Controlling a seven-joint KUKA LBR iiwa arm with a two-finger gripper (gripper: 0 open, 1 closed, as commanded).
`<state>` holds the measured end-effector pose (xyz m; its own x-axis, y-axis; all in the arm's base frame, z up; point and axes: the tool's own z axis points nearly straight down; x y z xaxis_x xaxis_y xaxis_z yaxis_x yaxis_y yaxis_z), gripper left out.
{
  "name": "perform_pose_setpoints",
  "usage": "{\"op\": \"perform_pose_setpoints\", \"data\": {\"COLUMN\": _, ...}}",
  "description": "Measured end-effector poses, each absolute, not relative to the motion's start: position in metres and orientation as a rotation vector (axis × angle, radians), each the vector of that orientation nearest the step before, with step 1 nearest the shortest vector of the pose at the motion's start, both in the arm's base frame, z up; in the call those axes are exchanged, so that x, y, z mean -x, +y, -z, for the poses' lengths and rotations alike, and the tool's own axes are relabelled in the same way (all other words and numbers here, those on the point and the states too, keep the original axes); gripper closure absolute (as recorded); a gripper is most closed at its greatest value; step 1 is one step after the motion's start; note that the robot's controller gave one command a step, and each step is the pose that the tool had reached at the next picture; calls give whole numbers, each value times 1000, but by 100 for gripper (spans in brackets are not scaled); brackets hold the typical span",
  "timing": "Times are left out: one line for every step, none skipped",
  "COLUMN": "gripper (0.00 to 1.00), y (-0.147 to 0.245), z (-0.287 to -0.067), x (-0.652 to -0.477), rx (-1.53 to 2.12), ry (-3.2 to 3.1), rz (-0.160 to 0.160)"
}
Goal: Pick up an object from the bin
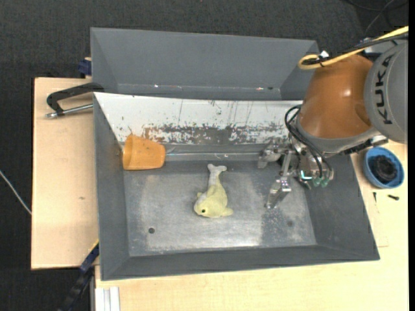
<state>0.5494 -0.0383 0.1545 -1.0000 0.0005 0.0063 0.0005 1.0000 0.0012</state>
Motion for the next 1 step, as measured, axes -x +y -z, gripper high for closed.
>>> {"op": "perform_pose_setpoints", "data": {"gripper": 0, "y": 16, "z": -72, "x": -498, "rx": -428, "ry": -3119, "rz": 1}}
